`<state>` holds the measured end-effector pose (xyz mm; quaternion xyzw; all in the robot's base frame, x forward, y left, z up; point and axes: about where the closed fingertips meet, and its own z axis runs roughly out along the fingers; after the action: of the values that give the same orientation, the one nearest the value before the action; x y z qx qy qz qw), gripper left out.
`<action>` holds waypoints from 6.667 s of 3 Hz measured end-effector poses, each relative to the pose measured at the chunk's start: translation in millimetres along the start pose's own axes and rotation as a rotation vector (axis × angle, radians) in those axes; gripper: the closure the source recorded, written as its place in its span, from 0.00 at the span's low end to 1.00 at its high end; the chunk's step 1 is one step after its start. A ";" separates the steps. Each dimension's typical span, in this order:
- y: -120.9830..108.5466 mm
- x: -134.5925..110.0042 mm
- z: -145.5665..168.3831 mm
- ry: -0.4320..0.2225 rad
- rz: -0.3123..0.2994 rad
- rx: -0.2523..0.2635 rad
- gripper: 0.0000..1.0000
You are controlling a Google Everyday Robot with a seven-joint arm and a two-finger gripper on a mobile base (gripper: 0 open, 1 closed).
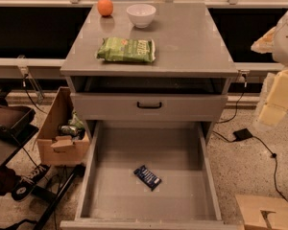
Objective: Pick rxbar blueberry from middle drawer and place on counter
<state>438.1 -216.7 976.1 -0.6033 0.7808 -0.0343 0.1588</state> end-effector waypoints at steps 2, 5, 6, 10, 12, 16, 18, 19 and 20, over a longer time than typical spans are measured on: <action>0.0 -0.9 -0.9 -0.004 0.002 0.012 0.00; 66.8 -37.3 131.3 0.001 0.067 0.045 0.00; 85.1 -39.9 212.8 0.044 0.110 -0.003 0.00; 139.8 -47.4 411.2 -0.012 0.205 -0.117 0.00; 115.0 -55.8 521.2 -0.050 0.301 -0.102 0.00; 110.8 -82.5 637.3 0.035 0.508 -0.194 0.00; 134.1 -87.7 654.6 0.020 0.536 -0.270 0.39; 132.0 -89.5 646.5 0.020 0.536 -0.270 0.64; 132.0 -89.5 646.5 0.020 0.536 -0.270 0.85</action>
Offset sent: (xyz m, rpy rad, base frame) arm -0.0009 0.0020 -0.0006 0.0085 -0.0380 -0.0141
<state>522.1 -6.5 349.9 -0.3911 0.9112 0.1071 0.0728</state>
